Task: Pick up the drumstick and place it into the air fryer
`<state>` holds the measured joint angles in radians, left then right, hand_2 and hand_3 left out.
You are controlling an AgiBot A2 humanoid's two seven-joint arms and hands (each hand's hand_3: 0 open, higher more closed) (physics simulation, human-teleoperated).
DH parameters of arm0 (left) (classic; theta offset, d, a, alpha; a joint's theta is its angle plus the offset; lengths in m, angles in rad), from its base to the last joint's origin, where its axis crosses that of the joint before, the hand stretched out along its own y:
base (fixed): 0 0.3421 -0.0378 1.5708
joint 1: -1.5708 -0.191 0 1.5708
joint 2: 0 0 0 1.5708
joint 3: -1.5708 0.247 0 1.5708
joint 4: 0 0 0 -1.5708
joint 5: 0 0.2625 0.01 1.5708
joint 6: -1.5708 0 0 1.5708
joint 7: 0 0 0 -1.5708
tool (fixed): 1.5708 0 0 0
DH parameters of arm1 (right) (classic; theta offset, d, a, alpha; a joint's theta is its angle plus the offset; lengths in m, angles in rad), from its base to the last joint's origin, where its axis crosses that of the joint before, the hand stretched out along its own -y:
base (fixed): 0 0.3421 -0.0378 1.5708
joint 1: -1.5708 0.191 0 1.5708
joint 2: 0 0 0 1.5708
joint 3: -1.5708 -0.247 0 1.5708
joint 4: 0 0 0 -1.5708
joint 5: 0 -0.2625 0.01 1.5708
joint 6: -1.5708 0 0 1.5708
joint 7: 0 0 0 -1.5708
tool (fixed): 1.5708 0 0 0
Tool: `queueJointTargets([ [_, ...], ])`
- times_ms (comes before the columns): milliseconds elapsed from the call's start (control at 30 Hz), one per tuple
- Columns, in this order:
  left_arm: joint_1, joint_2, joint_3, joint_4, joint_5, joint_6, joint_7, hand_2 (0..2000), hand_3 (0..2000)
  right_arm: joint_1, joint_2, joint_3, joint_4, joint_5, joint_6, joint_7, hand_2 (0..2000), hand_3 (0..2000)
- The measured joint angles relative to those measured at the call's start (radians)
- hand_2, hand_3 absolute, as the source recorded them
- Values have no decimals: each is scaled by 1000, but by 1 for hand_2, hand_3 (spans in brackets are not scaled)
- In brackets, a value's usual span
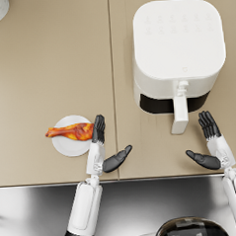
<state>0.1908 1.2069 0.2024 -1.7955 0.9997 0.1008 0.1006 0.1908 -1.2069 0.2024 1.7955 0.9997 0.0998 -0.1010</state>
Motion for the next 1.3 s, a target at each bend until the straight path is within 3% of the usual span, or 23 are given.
queueJointTargets([
  [700,0,0,0,0,0,0,0,0,0,0,0,0,0,0,0,0,0,0],
  [800,-4,8,3,6,0,-64,-64,0,0,4,-13,19,2,0,-63,64,0,0],
  [1000,-18,19,-74,-44,0,-96,-96,0,0,10,-36,4,34,0,-95,96,0,0],
  [1133,-12,31,-124,-47,177,-100,-99,0,0,12,-49,1,27,165,-98,100,0,0],
  [1300,12,44,-195,-25,401,-101,-100,0,0,20,-67,-6,8,230,-100,101,0,0],
])
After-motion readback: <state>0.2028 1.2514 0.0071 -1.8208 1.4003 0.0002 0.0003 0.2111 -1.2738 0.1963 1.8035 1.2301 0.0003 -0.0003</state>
